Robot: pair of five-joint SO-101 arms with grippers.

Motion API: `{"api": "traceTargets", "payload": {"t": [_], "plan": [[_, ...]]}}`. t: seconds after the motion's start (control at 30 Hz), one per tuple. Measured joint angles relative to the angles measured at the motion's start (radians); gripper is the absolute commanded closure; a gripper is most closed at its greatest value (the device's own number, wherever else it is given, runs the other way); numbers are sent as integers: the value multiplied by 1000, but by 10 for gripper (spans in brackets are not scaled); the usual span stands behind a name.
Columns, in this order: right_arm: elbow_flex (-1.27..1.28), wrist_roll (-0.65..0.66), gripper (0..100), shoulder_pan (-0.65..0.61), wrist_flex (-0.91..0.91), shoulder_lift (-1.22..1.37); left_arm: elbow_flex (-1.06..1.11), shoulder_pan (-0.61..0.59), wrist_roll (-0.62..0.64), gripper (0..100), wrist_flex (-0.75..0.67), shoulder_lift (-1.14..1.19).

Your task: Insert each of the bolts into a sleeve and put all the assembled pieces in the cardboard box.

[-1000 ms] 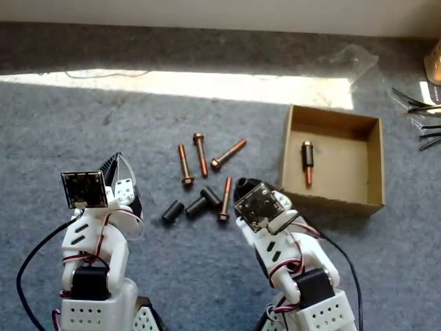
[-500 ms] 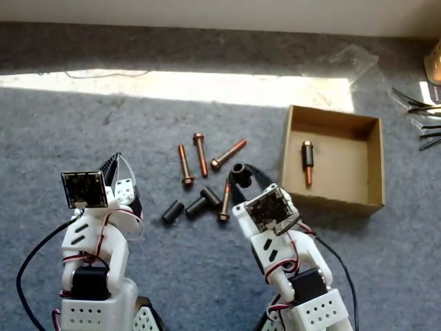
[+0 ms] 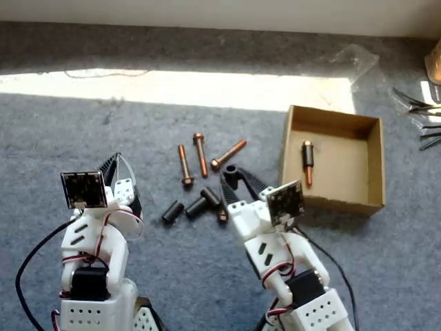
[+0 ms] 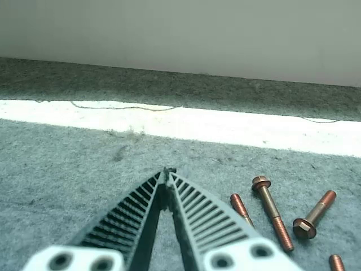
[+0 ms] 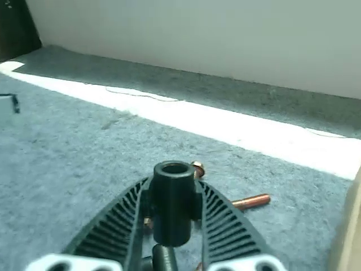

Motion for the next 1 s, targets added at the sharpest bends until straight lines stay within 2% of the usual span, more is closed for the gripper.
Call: {"api": "traceTargets", "payload": {"t": [0.1, 0.47, 0.57, 0.67, 0.77, 1.0], "plan": [[0, 0, 995, -51, 0, 0, 14, 8, 0, 989, 0, -2], [-11, 0, 995, -58, 0, 0, 91, 9, 0, 989, -124, 2], [-11, 14, 995, -18, 0, 0, 91, 9, 0, 989, -133, 0], [-11, 81, 995, 15, -6, 0, 91, 9, -18, 989, -133, 0], [-9, 127, 995, 25, -80, 0, 91, 9, -69, 989, -133, 0], [0, 138, 995, 26, -298, 0, 91, 66, -83, 989, -133, 0]]}}
